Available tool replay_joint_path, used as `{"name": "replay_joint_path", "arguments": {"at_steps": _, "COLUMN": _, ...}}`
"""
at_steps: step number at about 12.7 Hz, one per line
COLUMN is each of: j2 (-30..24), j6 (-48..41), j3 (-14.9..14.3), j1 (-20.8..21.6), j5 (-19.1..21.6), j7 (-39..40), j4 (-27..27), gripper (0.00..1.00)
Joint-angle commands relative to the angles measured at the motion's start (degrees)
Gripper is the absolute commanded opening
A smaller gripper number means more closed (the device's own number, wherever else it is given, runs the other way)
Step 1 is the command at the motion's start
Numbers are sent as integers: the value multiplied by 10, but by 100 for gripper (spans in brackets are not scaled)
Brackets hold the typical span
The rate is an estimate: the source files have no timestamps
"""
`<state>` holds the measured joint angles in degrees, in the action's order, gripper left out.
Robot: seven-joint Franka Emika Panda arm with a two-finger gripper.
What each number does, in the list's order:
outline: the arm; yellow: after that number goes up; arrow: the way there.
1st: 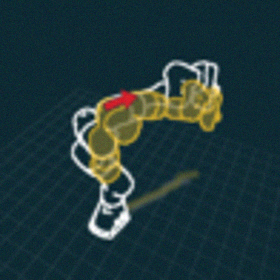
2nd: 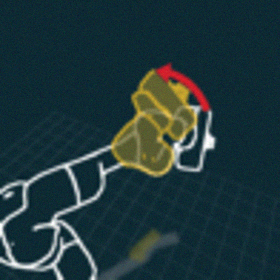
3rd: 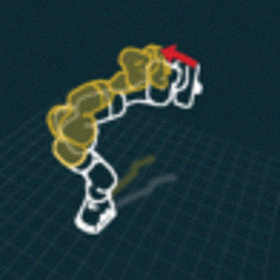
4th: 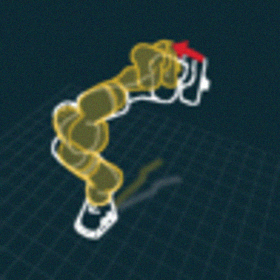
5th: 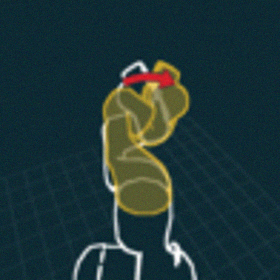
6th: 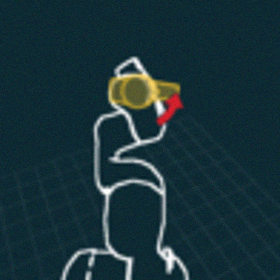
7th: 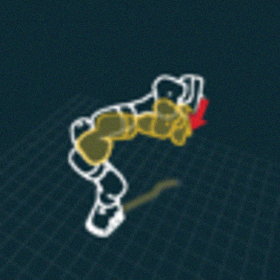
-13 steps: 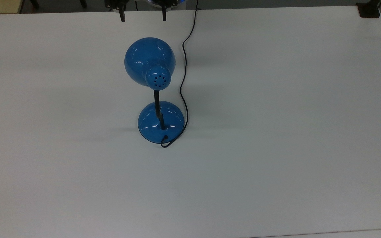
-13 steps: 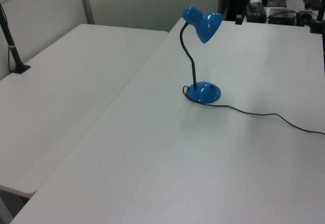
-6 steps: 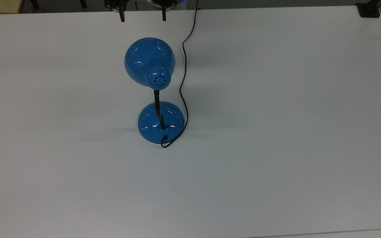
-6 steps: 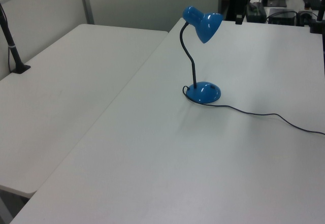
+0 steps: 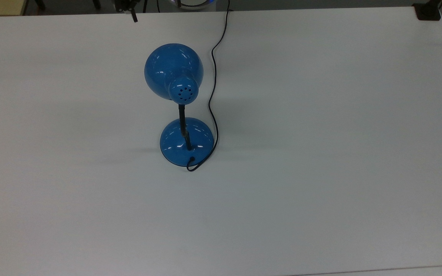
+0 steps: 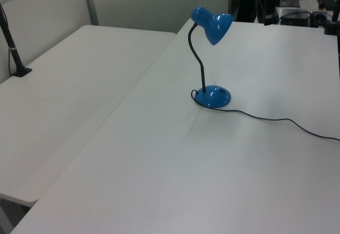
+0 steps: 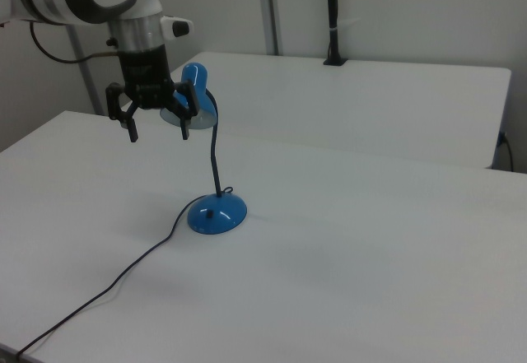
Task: Turn on the lamp
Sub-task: 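Lower the gripper past the shade toward the lamp base switch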
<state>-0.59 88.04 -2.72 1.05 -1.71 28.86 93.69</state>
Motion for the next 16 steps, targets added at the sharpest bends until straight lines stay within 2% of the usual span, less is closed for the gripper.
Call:
{"name": "replay_joint_path", "arguments": {"at_steps": 1, "j2": -12, "j6": -25, "j3": 3, "j1": -3, "j5": -21, "j7": 43, "j4": 30, "gripper": 100}}
{"name": "replay_joint_path", "arguments": {"at_steps": 3, "j2": -15, "j6": 3, "j3": 5, "j1": -3, "j5": -36, "j7": 55, "j4": 68, "gripper": 100}}
{"name": "replay_joint_path", "arguments": {"at_steps": 4, "j2": -21, "j6": 36, "j3": 3, "j1": -7, "j5": -35, "j7": 64, "j4": 92, "gripper": 94}}
{"name": "replay_joint_path", "arguments": {"at_steps": 5, "j2": -27, "j6": 74, "j3": 4, "j1": -15, "j5": -29, "j7": 68, "j4": 128, "gripper": 81}}
{"name": "replay_joint_path", "arguments": {"at_steps": 6, "j2": -31, "j6": 124, "j3": 4, "j1": -15, "j5": -24, "j7": 61, "j4": 161, "gripper": 56}}
{"name": "replay_joint_path", "arguments": {"at_steps": 7, "j2": -31, "j6": 168, "j3": 4, "j1": -15, "j5": -18, "j7": 50, "j4": 190, "gripper": 21}}
{"name": "replay_joint_path", "arguments": {"at_steps": 8, "j2": -29, "j6": 208, "j3": 4, "j1": -14, "j5": -8, "j7": 17, "j4": 213, "gripper": 3}}
{"name": "replay_joint_path", "arguments": {"at_steps": 11, "j2": -18, "j6": 358, "j3": 9, "j1": -6, "j5": -5, "j7": -80, "j4": 285, "gripper": 0}}
{"name": "replay_joint_path", "arguments": {"at_steps": 16, "j2": 50, "j6": 524, "j3": 12, "j1": 6, "j5": 2, "j7": -172, "j4": 299, "gripper": 0}}
